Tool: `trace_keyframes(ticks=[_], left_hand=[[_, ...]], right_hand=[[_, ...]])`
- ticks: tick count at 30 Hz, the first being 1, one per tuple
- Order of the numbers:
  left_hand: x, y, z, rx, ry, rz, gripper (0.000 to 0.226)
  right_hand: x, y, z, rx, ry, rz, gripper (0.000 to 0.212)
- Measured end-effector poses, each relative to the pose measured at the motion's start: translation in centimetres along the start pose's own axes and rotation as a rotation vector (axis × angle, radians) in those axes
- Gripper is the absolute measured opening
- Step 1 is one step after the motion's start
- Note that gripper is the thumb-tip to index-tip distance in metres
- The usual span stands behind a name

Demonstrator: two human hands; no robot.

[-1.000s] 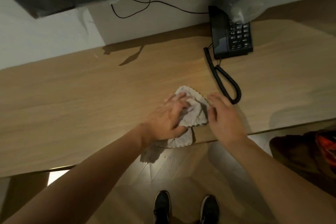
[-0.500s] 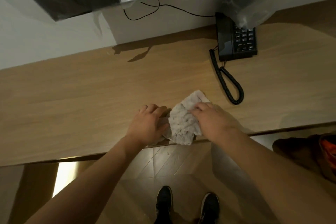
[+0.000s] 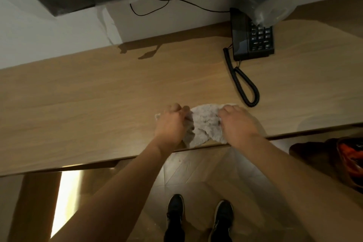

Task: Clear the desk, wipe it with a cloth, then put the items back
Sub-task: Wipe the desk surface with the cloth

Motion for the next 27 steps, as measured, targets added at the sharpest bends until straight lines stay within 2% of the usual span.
trace_keyframes(ticks=[3,5,7,11,14,16,18,20,23,25,27], left_hand=[[-1.5,4.3,2.7,-0.177,-0.058,-0.126,0.025],[-1.5,5.0,3.2,-0.228,-0.032,-0.228,0.023],[-0.1,3.1,2.7,-0.180,0.018,-0.225,0.022],[3.6,-2.1,0.2,0.059,0.148,0.021,0.025],[1.6,-1.0,0.6,0.118,0.120,-0.031,0.026],[-0.5,1.1,1.6,0.086,0.114,-0.081,0.021],[-1.0,2.8,2.1,0.013,0.128,-0.135,0.021],[-0.2,2.9,1.9,-0.009,0.141,-0.190,0.022],[2.9,1.5,-0.3,0.199,0.309,-0.120,0.020],[5.4,0.1,-1.4,0.304,0.470,0.010,0.019],[6.9,-1.3,-1.5,0.293,0.490,0.083,0.019]], right_hand=[[-1.6,4.0,-1.0,0.023,0.028,-0.171,0.041],[-1.4,5.0,-1.3,0.057,0.037,-0.262,0.035],[0.0,4.0,-1.0,0.055,0.006,-0.243,0.028],[3.1,-0.4,1.0,-0.036,-0.073,0.017,0.029],[1.1,-0.2,1.5,-0.093,-0.039,-0.054,0.036],[-0.6,1.3,0.3,-0.089,0.000,-0.155,0.039],[-1.3,2.6,-0.6,-0.088,-0.074,-0.240,0.034],[-0.1,2.8,-0.4,-0.136,-0.213,-0.256,0.025],[3.5,0.7,0.8,-0.188,-0.341,-0.083,0.011],[5.9,-1.2,1.1,-0.197,-0.387,0.088,0.016],[7.2,-2.9,1.0,-0.179,-0.412,0.196,0.023]])
Point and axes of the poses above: each hand's wrist, its own y-axis away from the middle knuckle, its own x-axis out of the back of the hand, z = x × y, the point moved 8 cm from there along -y, towards the middle knuckle, and after that the axes turned 3 degrees about x, right-handed, at the moved point
